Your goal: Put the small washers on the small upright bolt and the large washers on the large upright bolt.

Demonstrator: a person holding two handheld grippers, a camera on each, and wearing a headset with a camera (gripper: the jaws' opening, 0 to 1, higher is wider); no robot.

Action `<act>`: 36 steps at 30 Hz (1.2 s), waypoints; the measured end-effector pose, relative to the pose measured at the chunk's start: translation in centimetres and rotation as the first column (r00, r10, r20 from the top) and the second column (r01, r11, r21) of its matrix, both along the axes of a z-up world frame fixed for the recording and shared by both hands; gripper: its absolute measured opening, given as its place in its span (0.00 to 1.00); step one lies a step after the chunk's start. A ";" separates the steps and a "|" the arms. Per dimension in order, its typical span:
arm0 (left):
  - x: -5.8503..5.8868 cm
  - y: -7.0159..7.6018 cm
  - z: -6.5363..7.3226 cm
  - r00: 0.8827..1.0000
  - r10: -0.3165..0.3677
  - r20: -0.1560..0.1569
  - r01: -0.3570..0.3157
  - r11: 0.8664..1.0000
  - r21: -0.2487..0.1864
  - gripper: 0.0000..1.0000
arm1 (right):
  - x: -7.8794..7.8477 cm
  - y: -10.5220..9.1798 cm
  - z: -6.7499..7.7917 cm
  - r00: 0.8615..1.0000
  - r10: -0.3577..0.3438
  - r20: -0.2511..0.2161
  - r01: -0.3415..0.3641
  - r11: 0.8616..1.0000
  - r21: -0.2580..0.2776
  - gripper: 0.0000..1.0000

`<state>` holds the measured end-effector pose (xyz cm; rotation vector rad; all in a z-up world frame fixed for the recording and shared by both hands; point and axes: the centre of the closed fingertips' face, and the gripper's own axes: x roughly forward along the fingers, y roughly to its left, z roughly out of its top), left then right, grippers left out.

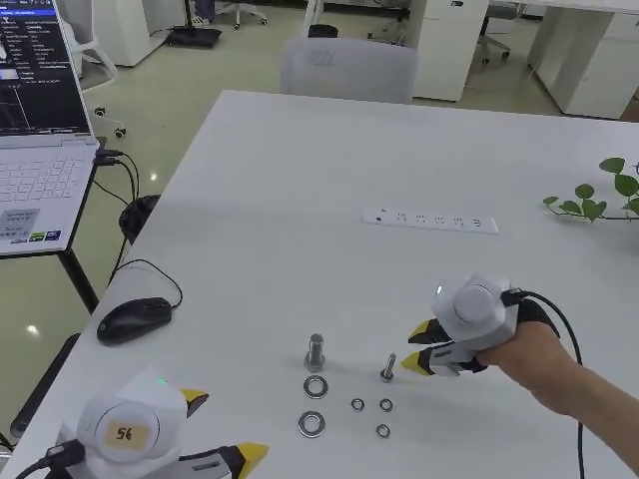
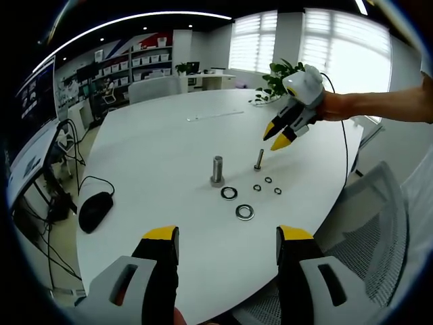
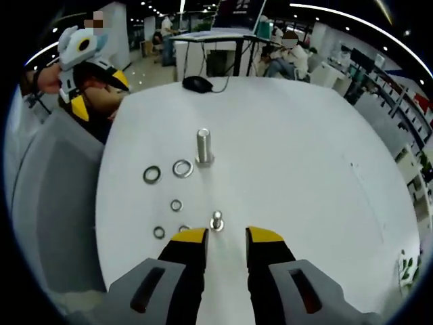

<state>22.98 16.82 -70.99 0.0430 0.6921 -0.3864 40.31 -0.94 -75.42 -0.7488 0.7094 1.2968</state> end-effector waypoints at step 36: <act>0.2 -0.4 0.3 1.000 -0.020 0.002 0.020 1.000 0.015 0.57 | -8.8 0.6 -6.9 0.978 0.181 -0.107 -0.188 0.981 -0.055 0.22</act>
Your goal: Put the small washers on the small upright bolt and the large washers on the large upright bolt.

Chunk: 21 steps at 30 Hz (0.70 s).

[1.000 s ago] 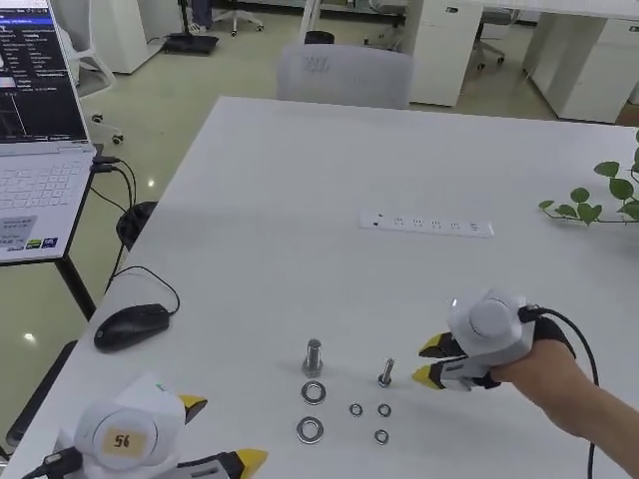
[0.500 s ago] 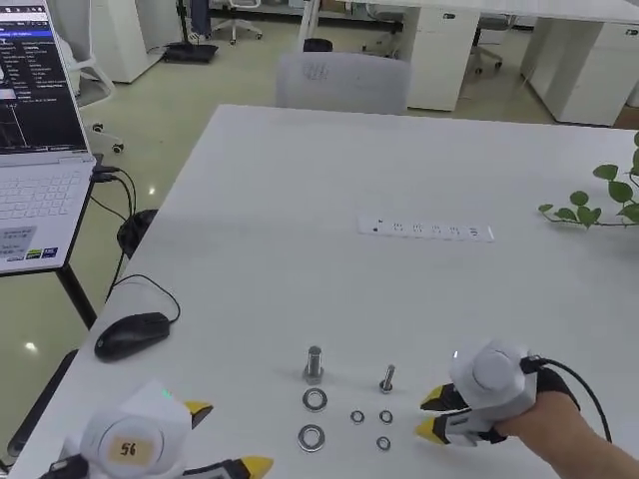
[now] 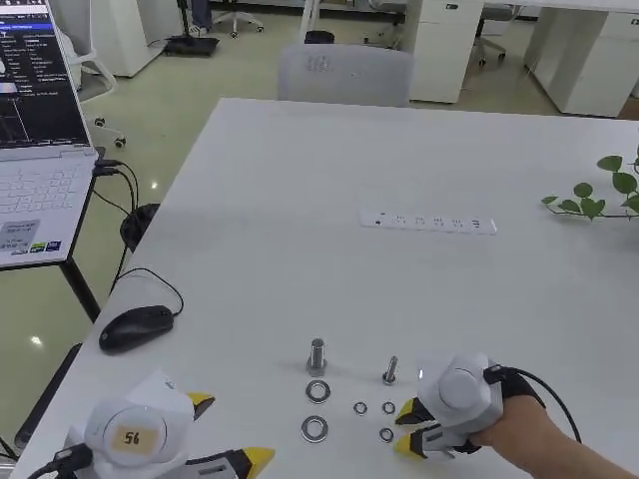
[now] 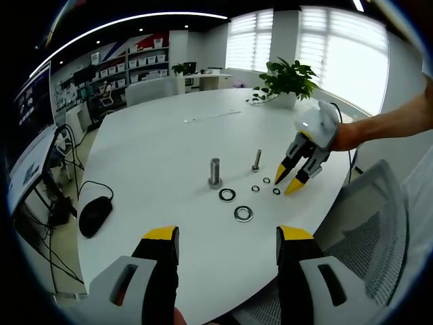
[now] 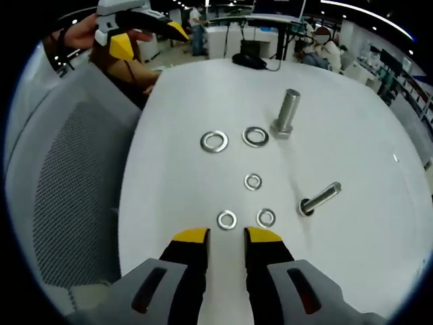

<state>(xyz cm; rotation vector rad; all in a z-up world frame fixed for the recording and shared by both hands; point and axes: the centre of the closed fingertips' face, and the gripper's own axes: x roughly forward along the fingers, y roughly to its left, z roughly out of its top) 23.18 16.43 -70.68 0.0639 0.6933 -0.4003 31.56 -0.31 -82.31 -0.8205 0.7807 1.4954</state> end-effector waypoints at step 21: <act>0.2 -0.7 0.1 1.000 -0.015 0.001 0.015 1.000 0.003 0.57 | -0.4 0.9 -0.1 0.980 0.192 0.042 -0.192 0.981 -0.019 0.16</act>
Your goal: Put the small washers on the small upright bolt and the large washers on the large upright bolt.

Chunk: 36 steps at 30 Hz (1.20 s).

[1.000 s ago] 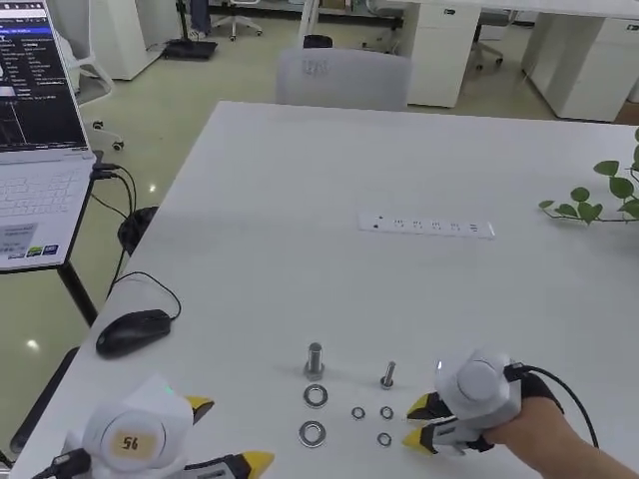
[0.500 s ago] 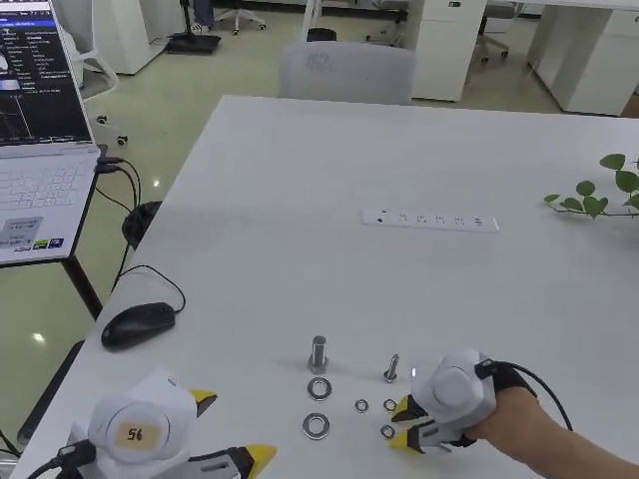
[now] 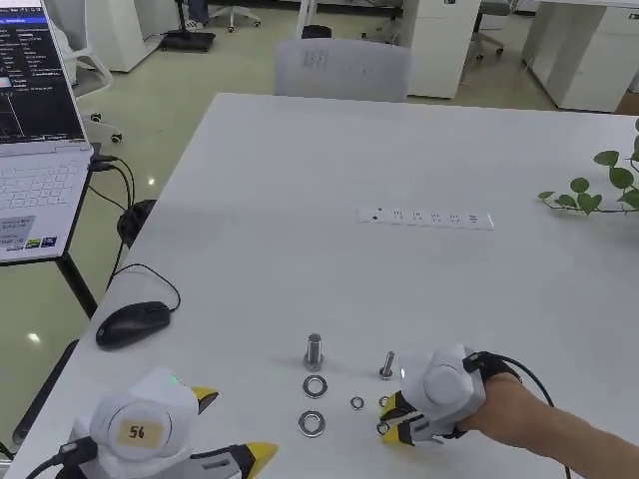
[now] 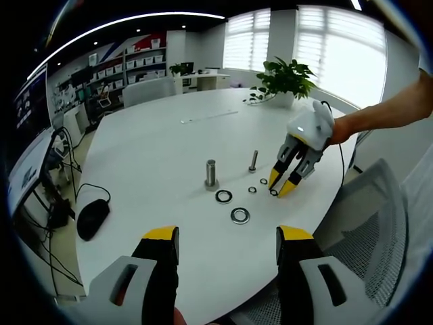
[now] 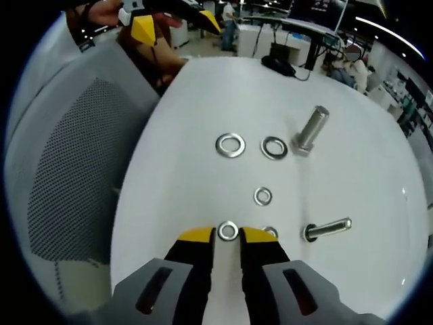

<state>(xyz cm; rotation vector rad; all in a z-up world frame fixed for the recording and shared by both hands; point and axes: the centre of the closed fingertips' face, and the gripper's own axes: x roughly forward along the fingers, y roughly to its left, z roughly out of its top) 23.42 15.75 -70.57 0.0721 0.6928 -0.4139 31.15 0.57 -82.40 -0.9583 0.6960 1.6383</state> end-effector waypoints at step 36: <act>0.3 -0.3 0.2 1.000 -0.008 0.004 0.008 1.000 -0.001 0.57 | 1.7 -1.3 1.3 0.972 -0.231 -0.036 0.233 0.971 0.053 0.13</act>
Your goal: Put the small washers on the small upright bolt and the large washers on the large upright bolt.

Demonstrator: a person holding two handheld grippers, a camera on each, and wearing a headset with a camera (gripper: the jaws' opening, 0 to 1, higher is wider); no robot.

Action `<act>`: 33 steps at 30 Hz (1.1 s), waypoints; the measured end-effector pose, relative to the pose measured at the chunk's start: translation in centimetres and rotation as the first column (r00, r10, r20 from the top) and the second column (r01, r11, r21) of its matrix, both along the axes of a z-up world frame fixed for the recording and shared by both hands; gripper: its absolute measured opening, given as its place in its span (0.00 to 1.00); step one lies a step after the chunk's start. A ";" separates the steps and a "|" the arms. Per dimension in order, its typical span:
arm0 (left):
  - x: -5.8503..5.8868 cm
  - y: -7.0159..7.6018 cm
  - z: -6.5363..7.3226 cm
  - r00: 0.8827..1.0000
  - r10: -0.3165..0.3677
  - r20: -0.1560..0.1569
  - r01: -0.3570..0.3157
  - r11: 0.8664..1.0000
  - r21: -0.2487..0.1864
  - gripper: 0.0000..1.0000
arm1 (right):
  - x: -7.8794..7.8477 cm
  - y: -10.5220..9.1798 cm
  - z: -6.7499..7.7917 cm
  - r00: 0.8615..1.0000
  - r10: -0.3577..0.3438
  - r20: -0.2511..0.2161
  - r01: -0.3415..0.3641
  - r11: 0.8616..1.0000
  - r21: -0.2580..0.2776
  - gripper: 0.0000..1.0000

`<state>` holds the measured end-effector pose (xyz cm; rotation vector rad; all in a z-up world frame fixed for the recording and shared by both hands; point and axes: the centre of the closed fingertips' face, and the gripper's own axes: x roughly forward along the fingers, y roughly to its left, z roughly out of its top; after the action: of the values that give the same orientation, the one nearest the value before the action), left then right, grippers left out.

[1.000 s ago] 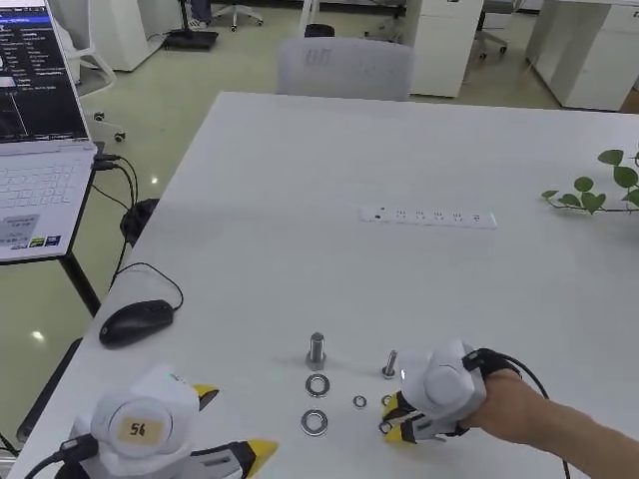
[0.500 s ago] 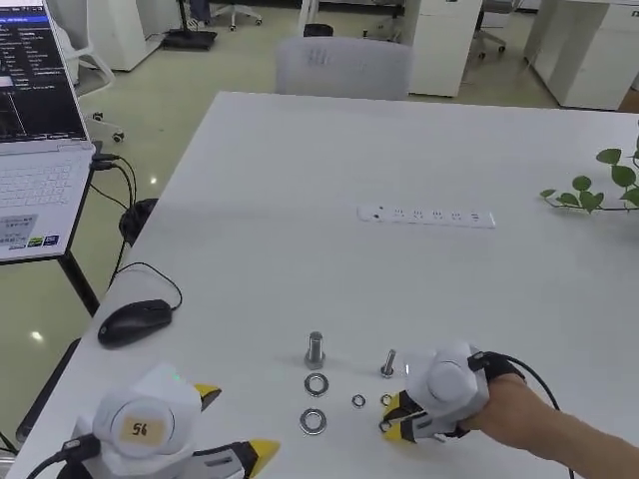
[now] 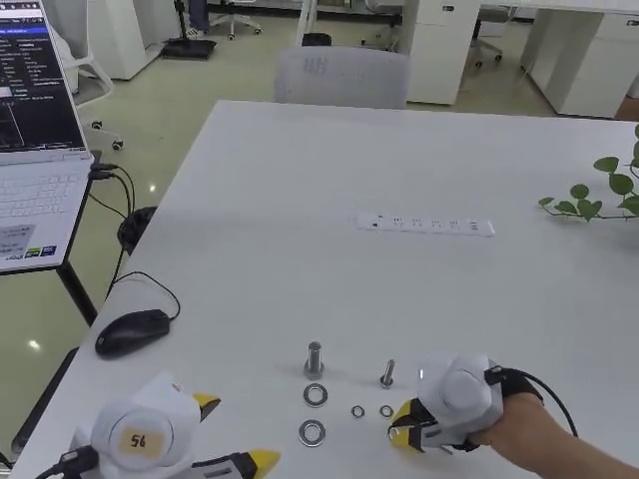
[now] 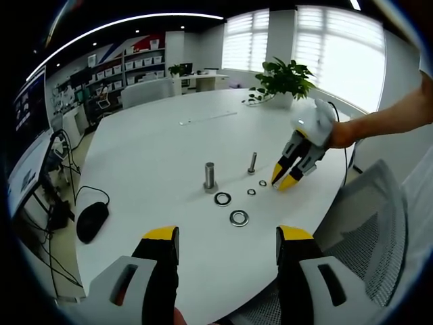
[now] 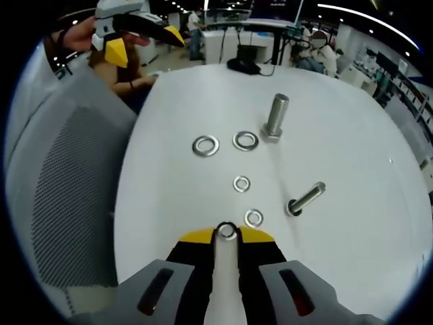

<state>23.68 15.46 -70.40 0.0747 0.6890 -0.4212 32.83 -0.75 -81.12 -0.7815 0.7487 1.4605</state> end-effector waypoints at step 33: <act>-0.1 0.5 -0.2 1.000 0.022 -0.004 -0.022 1.000 -0.007 0.57 | 7.0 2.2 5.2 0.989 -0.062 0.134 0.060 0.998 0.019 0.13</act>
<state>23.56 16.00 -70.58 0.0599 0.6914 -0.4024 39.85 1.43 -75.90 -0.8301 0.6524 1.3434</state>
